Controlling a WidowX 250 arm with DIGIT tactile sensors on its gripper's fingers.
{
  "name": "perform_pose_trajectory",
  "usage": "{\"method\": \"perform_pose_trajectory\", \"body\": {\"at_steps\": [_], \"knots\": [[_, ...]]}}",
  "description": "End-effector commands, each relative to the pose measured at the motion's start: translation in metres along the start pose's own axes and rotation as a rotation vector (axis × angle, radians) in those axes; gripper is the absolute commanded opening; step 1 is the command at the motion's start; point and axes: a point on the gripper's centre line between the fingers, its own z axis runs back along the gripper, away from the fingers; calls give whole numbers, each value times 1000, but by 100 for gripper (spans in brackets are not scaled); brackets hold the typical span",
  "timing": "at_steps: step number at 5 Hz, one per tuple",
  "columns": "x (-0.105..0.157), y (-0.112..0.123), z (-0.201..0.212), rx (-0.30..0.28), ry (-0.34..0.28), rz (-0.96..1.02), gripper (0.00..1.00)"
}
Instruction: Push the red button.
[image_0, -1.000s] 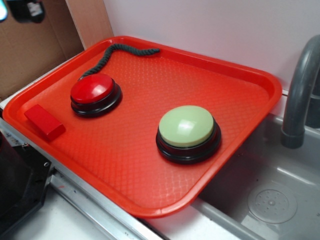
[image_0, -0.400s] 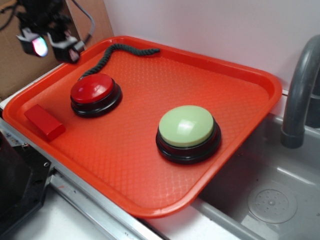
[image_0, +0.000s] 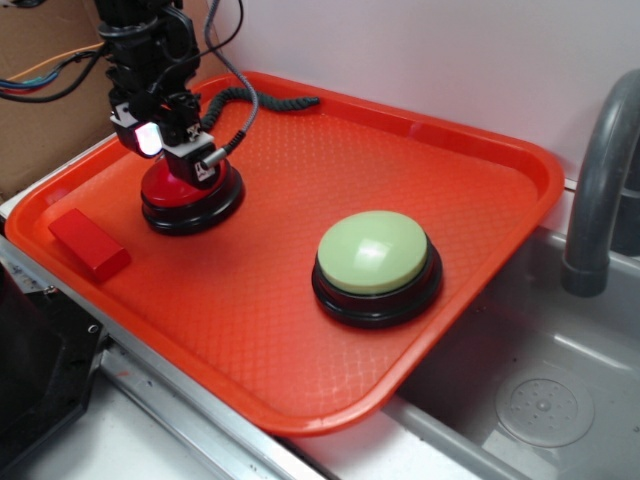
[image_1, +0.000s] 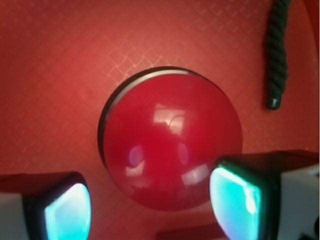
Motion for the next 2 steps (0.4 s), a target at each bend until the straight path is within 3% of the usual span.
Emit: {"method": "perform_pose_trajectory", "body": {"at_steps": [1, 2], "knots": [[29, 29, 13, 15, -116, -41, 100], [31, 25, 6, -76, -191, -23, 100]]}}
